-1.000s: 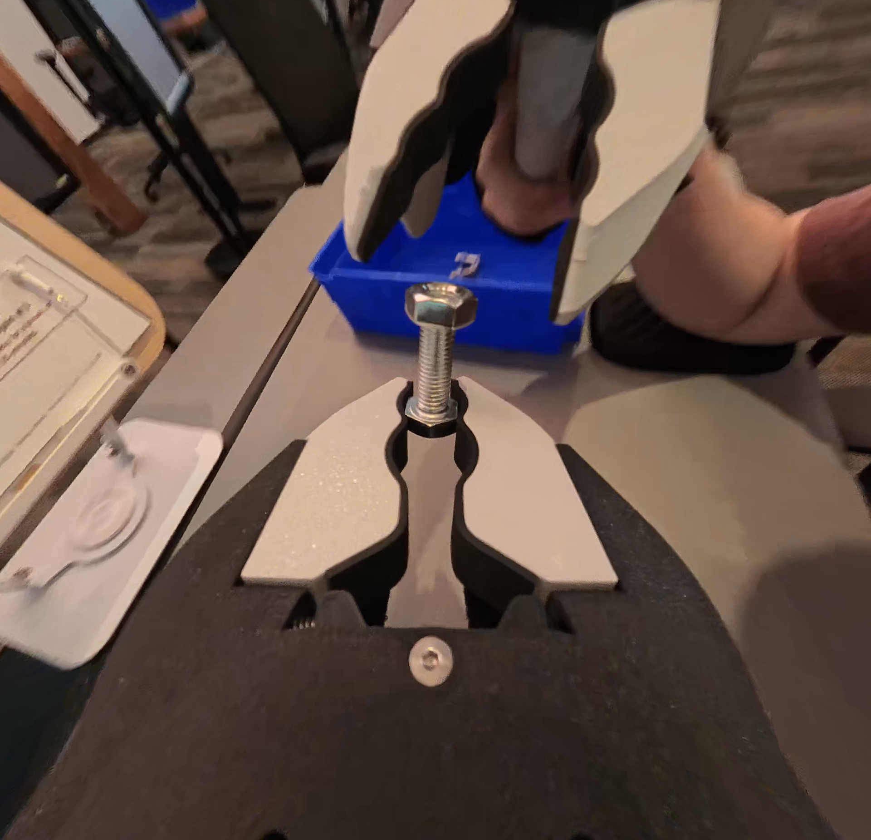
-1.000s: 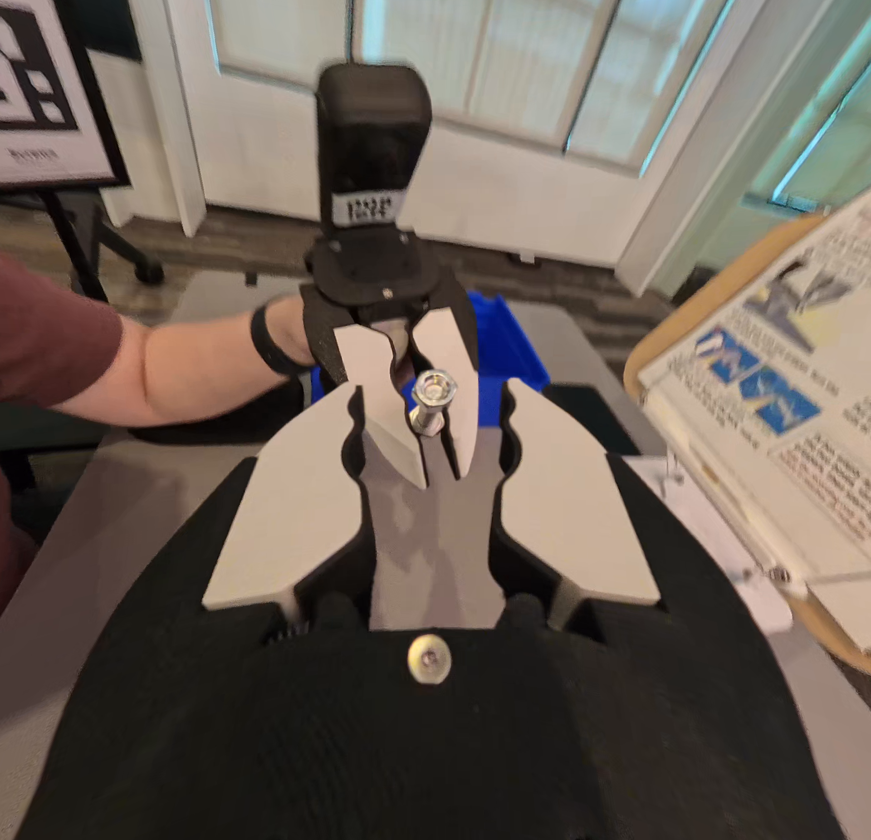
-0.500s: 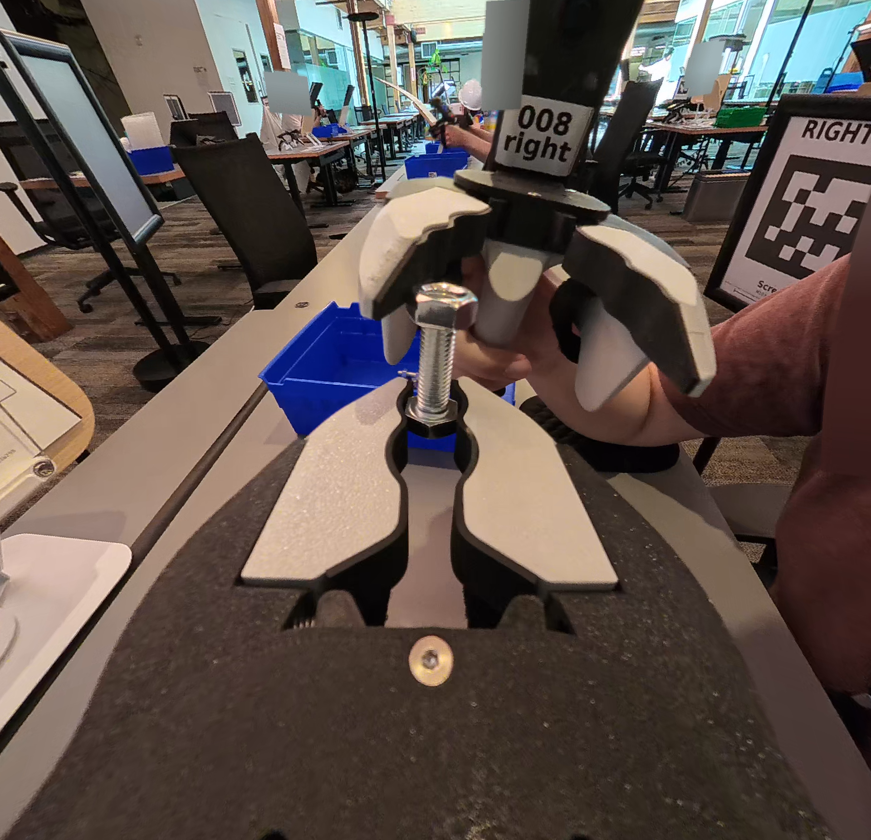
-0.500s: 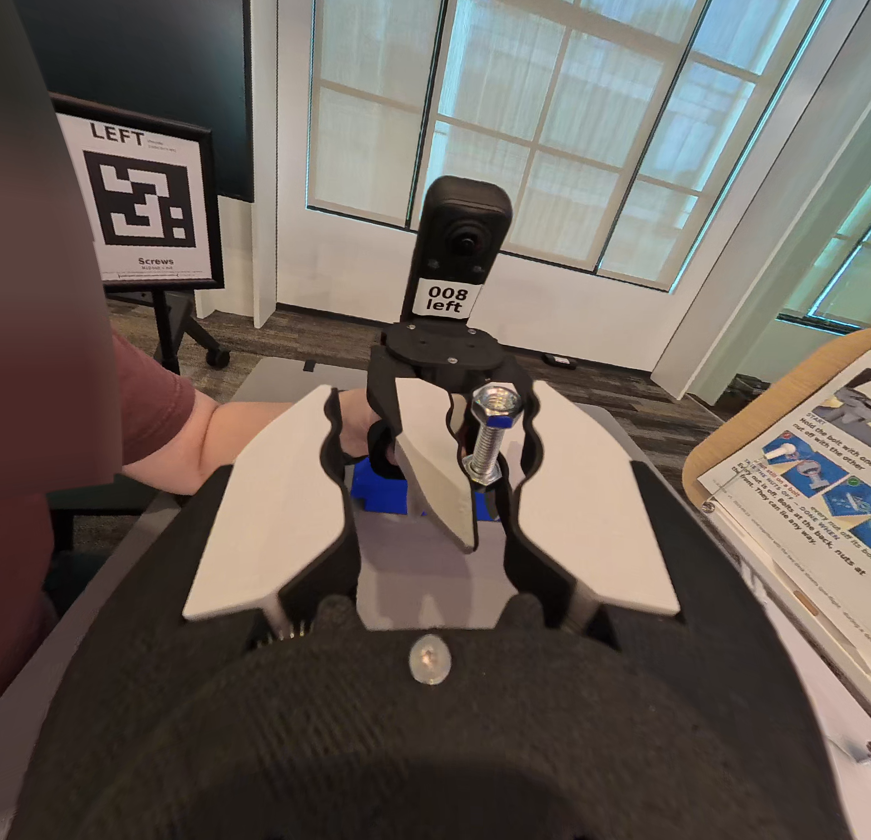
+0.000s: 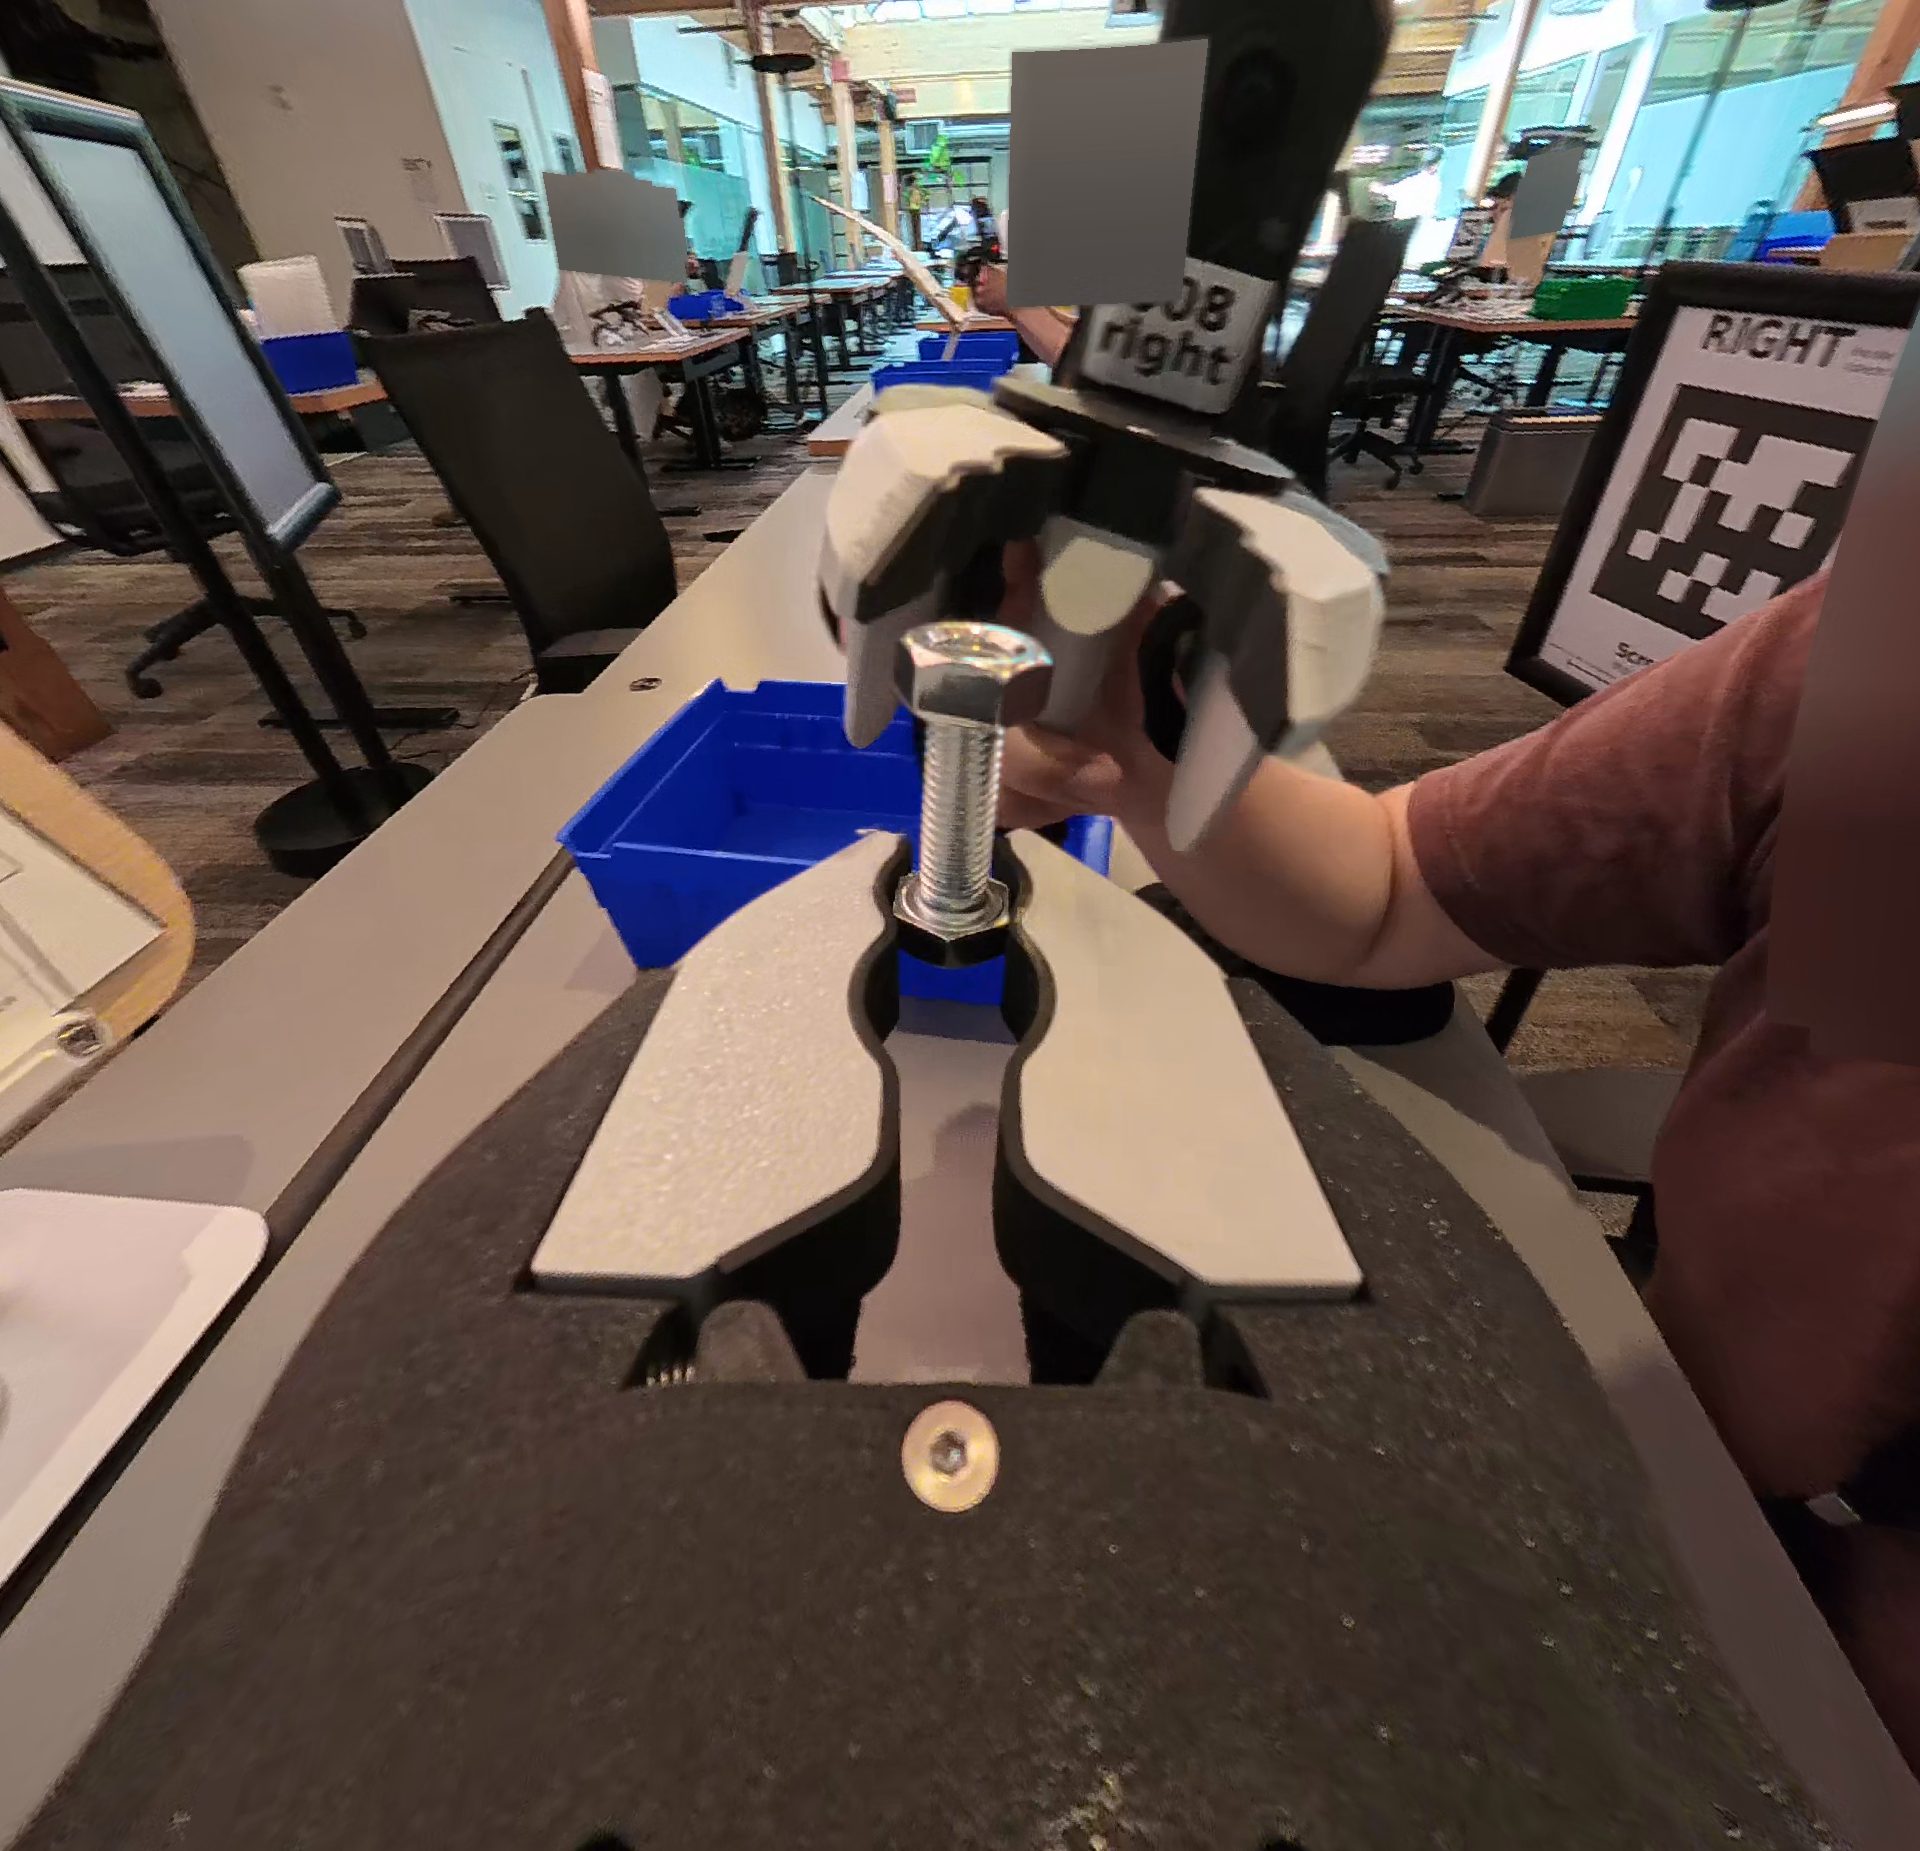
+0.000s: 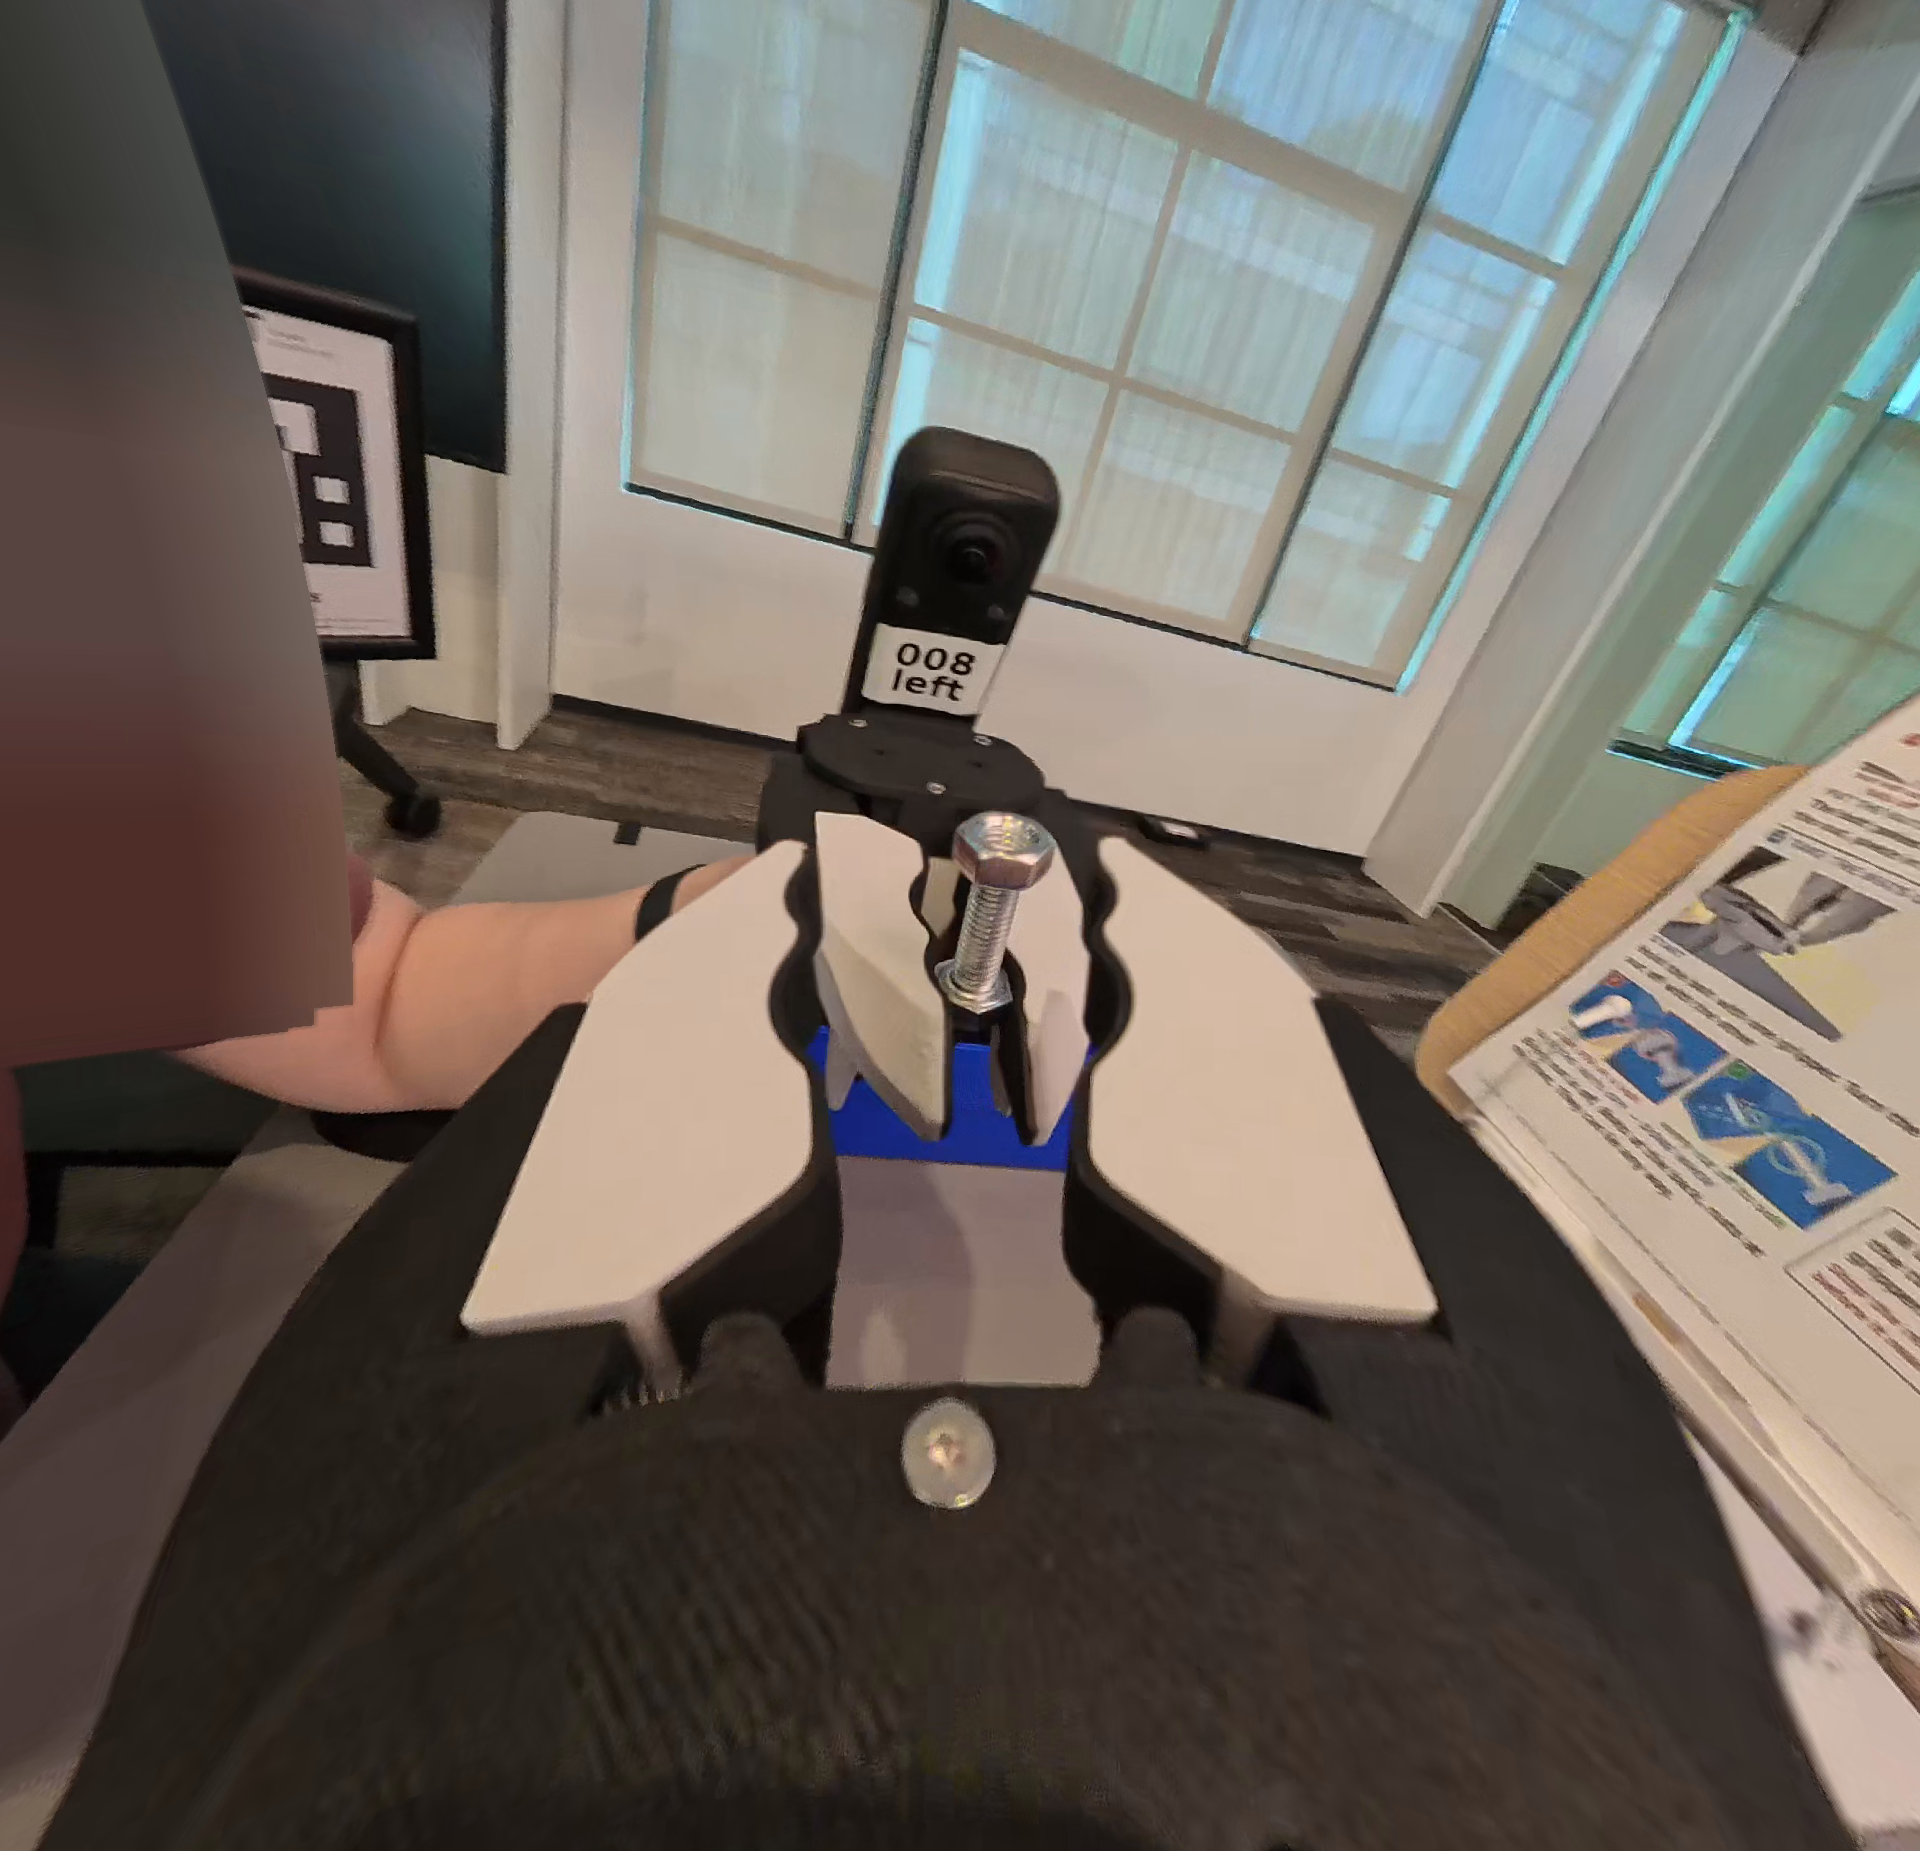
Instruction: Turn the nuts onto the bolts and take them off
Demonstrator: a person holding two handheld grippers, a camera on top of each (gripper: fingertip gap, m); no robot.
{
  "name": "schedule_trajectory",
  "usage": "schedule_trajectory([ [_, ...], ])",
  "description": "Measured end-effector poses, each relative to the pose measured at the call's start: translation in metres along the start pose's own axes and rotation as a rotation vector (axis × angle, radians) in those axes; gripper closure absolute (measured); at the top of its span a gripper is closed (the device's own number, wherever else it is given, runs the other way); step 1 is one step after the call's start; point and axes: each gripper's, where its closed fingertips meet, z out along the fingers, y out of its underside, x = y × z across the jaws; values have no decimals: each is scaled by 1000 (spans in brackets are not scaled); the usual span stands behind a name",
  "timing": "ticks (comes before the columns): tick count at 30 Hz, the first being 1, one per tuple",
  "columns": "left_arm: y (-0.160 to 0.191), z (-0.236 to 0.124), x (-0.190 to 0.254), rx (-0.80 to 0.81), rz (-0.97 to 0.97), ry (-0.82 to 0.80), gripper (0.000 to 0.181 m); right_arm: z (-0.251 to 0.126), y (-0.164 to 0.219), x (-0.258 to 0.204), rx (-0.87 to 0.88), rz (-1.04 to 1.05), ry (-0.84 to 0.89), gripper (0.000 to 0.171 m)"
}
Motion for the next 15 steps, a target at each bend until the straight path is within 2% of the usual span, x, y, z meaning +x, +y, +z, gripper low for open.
schedule_trajectory([
  [6,0,7,27,-7,7,148,167,-7,-5,-9,49,69,-128,137],
  [12,5,12,34,-39,25,168,167,-7,-1,-15,32,94,-191,152],
  [15,7,13,32,-46,28,156,167,-6,1,-14,15,110,-188,152],
])
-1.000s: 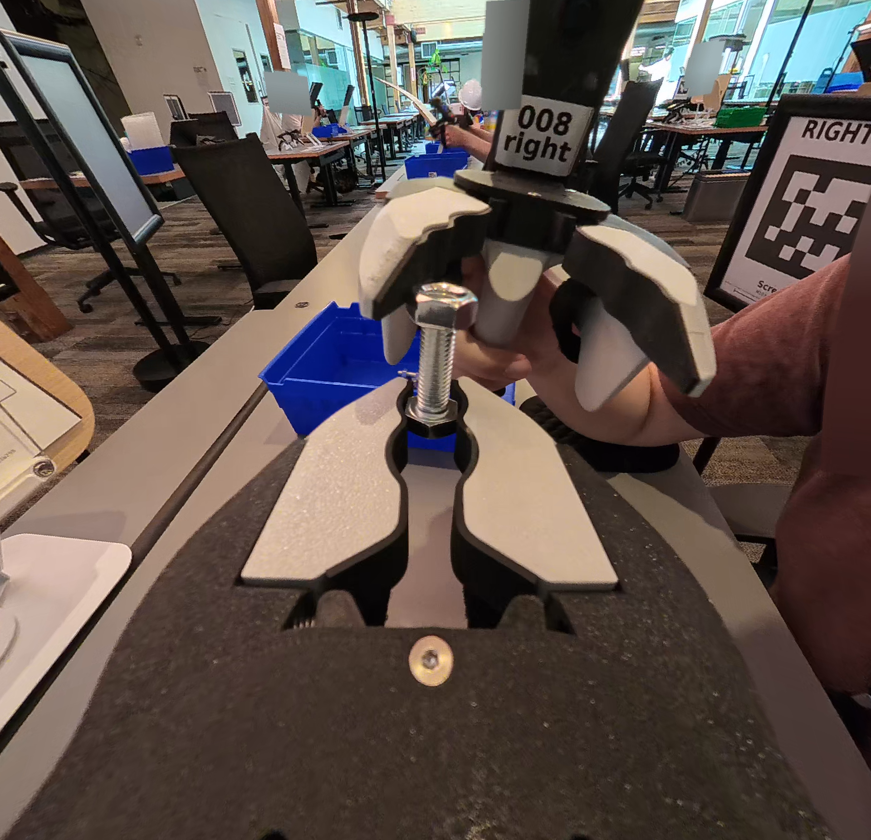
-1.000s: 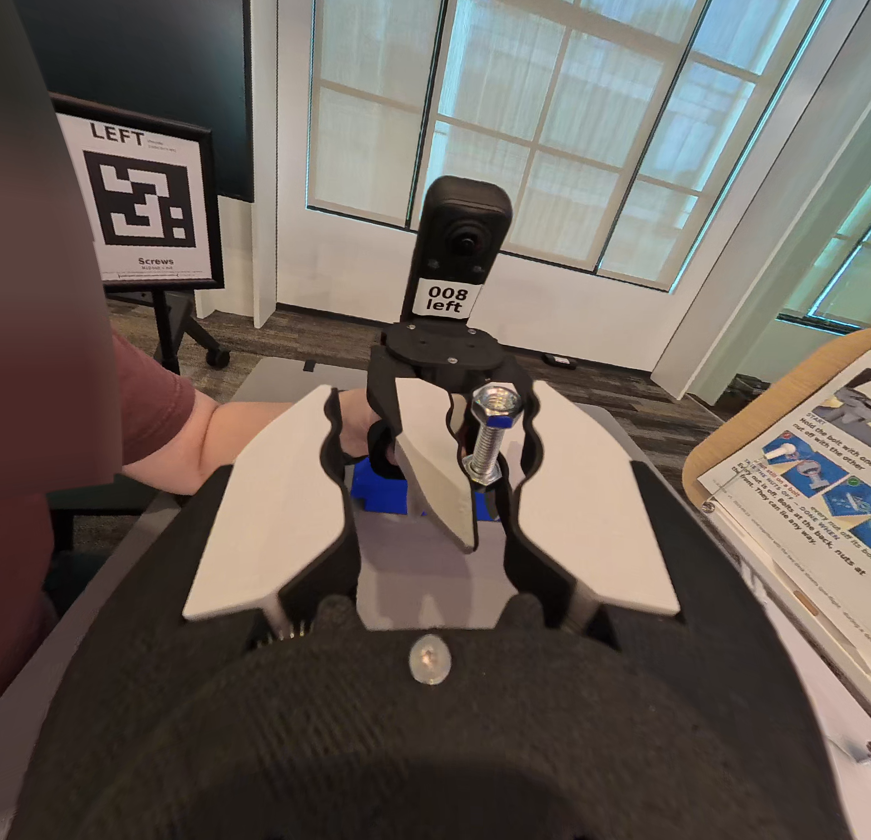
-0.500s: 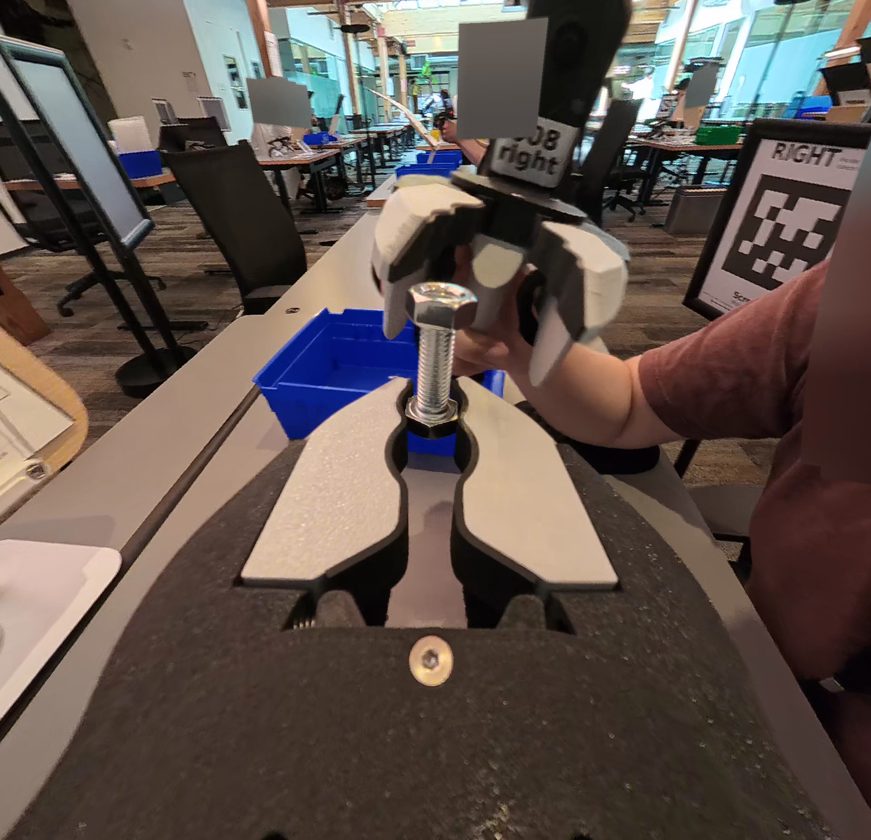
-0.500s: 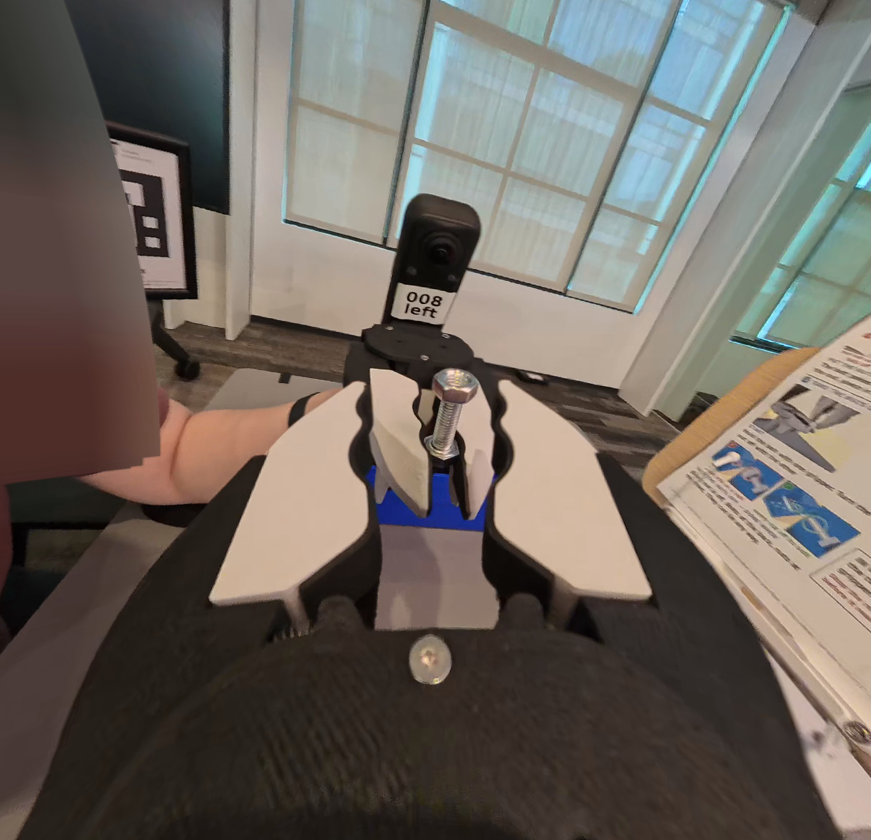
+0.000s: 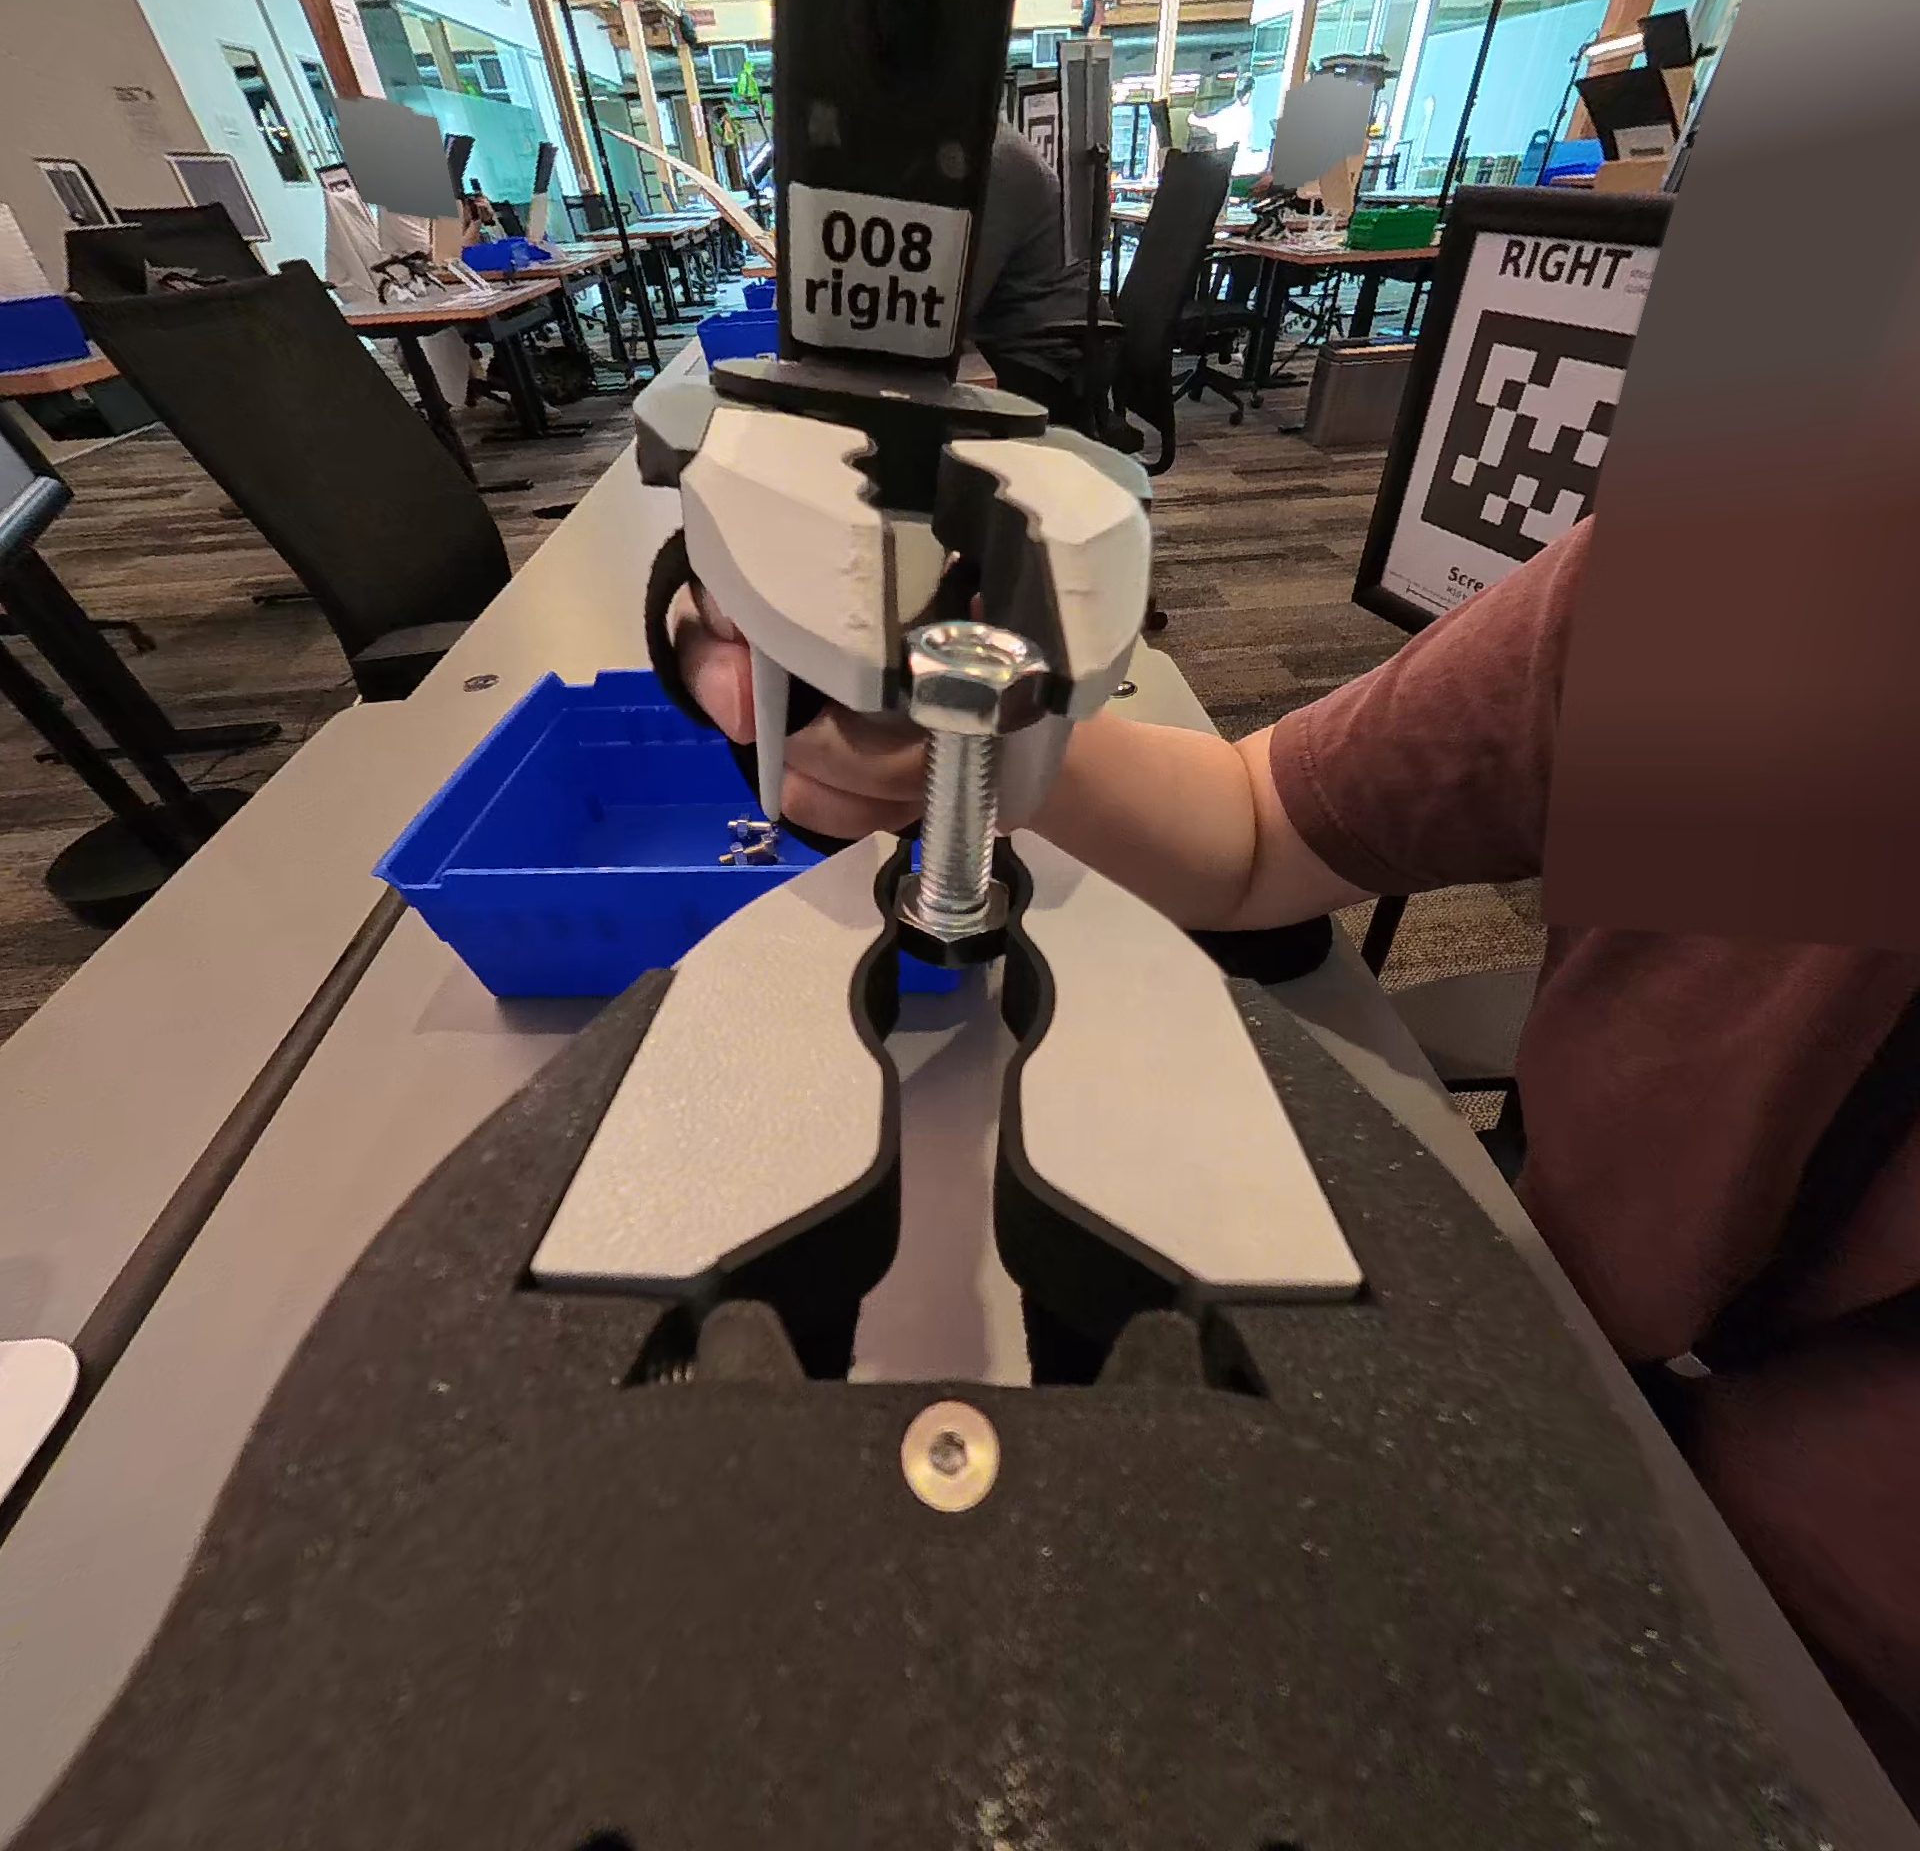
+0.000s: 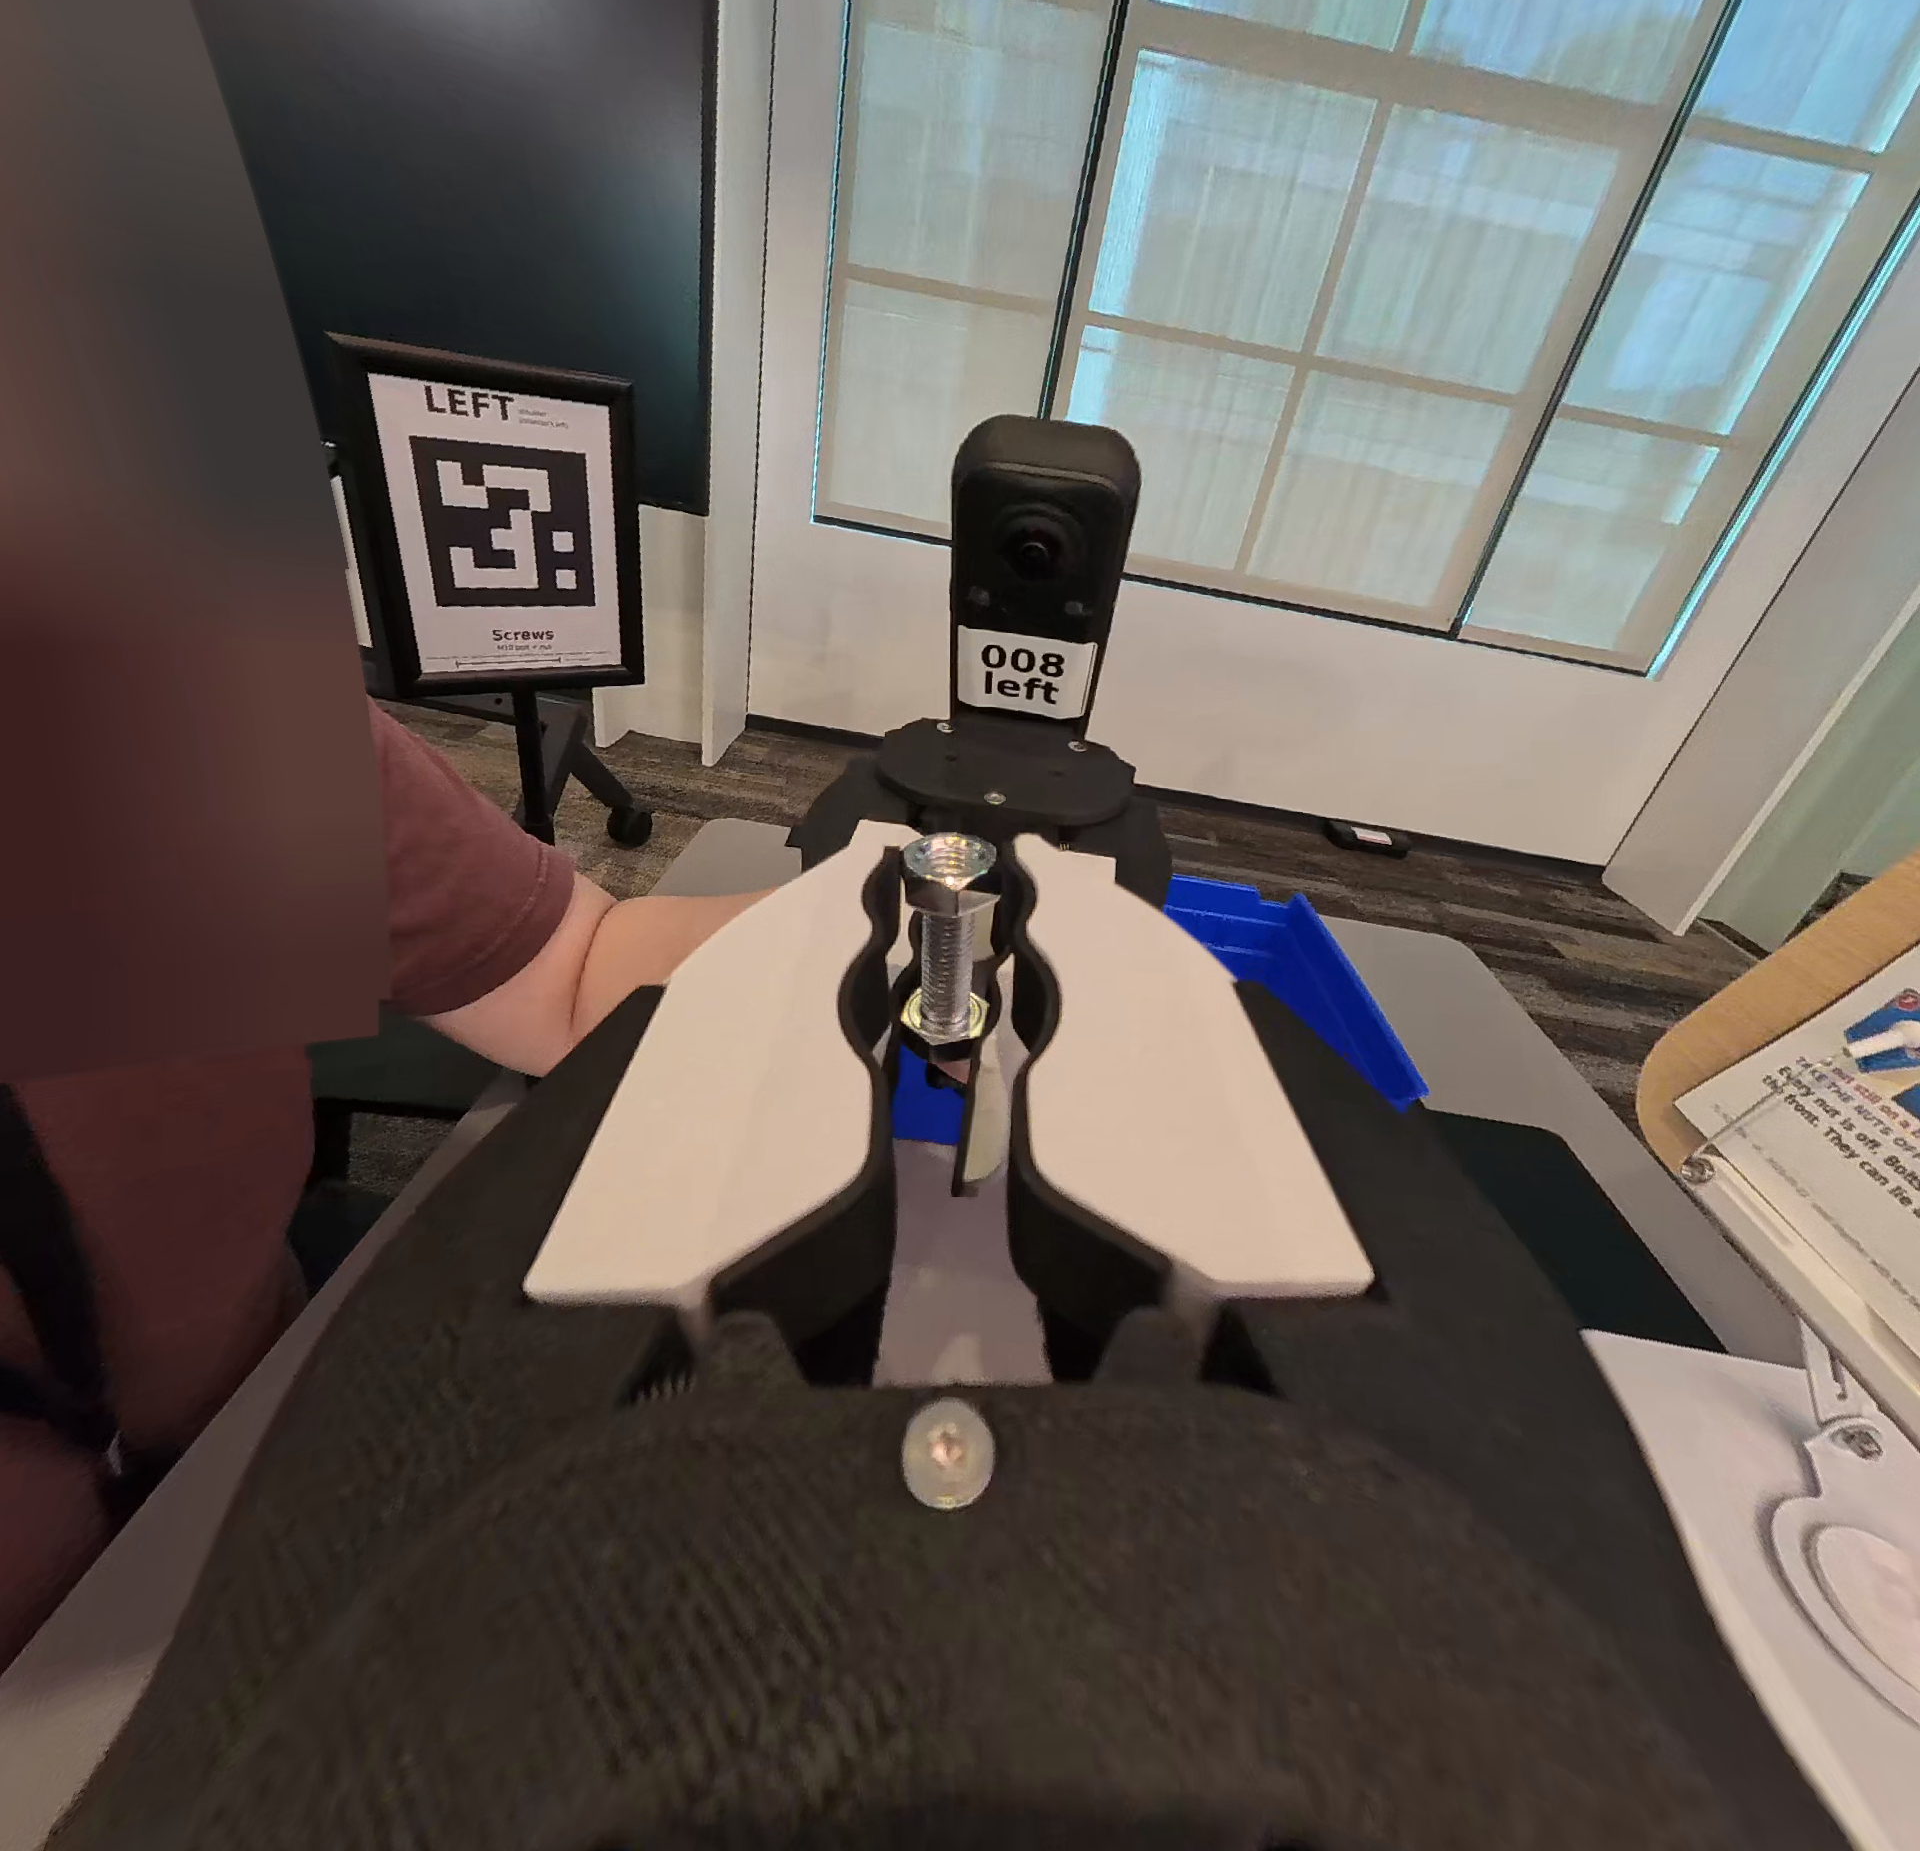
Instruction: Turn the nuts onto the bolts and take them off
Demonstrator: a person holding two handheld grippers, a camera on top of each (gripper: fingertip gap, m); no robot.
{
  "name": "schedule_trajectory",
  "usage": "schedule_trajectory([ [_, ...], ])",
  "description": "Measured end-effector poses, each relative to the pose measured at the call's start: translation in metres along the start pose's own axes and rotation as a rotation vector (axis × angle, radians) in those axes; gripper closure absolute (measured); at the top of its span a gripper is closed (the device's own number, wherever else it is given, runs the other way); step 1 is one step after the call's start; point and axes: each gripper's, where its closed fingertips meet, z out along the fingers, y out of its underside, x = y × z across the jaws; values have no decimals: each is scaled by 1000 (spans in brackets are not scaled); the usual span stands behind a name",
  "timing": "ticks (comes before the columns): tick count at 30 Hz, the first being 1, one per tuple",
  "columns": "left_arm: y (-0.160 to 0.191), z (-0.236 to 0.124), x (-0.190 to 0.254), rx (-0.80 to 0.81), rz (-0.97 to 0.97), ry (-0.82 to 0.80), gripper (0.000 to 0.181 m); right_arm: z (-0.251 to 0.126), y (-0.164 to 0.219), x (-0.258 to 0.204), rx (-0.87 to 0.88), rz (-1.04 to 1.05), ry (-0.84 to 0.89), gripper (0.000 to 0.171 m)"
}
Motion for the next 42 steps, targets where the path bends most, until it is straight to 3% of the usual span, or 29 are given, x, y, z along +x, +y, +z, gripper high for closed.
schedule_trajectory([
  [3,2,-1,-6,-17,4,-49,167,0,2,6,-17,11,45,152],
  [14,5,-15,-53,-97,9,-468,167,2,6,40,-10,17,370,153],
  [18,1,-12,-44,-70,-15,-391,167,2,4,36,-15,-53,341,136],
  [23,-5,-3,-21,-29,-18,-232,167,6,-8,13,84,13,129,116],
  [26,-5,2,-18,-35,-5,-217,167,12,-7,-2,88,35,21,114],
  [31,-4,0,-24,-21,-16,-236,167,15,-3,-3,48,-26,53,106],
  [38,-10,-11,-32,29,-38,-266,167,6,-7,6,53,-42,95,112],
  [42,-5,-4,-28,4,-42,-233,167,10,-3,9,58,-9,104,104],
])
